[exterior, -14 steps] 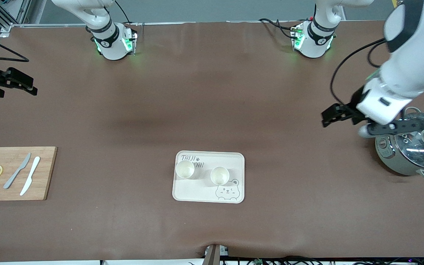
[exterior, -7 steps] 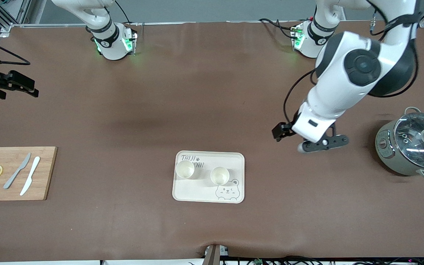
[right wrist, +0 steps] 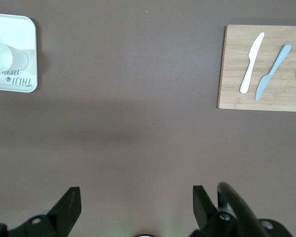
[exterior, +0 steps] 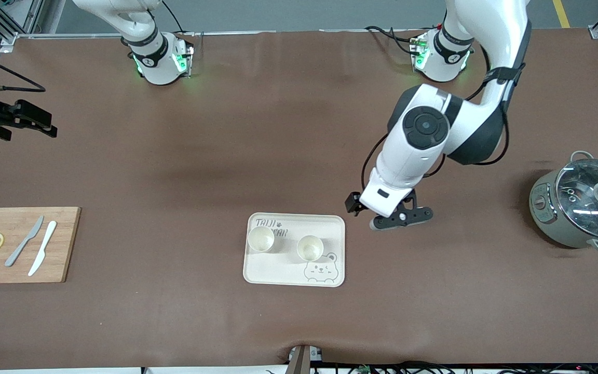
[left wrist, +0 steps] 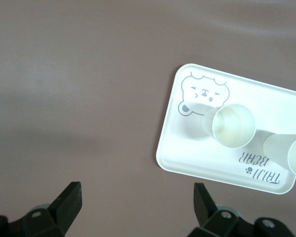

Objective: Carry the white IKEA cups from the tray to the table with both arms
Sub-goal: 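Move the left gripper over the white cup on the tray, then lower the left gripper and close it on the cup rim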

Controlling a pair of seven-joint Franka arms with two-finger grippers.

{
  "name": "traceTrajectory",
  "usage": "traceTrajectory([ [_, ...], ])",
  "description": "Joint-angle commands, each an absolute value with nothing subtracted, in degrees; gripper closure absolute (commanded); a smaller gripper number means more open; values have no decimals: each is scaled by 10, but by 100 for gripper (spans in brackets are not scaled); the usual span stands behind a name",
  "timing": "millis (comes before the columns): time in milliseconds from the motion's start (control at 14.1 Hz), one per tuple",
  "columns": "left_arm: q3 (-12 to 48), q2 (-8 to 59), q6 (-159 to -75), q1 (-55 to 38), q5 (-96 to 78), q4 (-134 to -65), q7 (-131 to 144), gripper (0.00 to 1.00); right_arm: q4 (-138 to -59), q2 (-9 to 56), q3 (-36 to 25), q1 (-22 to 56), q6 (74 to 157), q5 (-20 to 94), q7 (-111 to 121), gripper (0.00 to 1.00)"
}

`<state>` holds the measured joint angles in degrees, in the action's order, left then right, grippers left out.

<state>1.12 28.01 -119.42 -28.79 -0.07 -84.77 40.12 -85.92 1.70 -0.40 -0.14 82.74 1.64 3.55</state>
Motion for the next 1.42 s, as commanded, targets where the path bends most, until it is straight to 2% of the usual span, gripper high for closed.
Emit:
traceTrajectory([
  [0,8,312,-1223,-308,21,-838,411,0,-848,30,-1,-7,822,25,35,0],
  [355,6,359,-1285,-332,26,-831,434,0,-847,33,1,-1,825,28,33,0],
  [710,6,410,-1290,-332,25,-772,431,0,-847,33,1,-1,823,28,35,0],
  [1065,4,461,-1353,-332,25,-743,424,0,-847,33,1,-2,822,28,35,0],
  [1349,-10,502,-1361,-335,25,-701,418,0,-847,34,1,-3,821,28,35,0],
])
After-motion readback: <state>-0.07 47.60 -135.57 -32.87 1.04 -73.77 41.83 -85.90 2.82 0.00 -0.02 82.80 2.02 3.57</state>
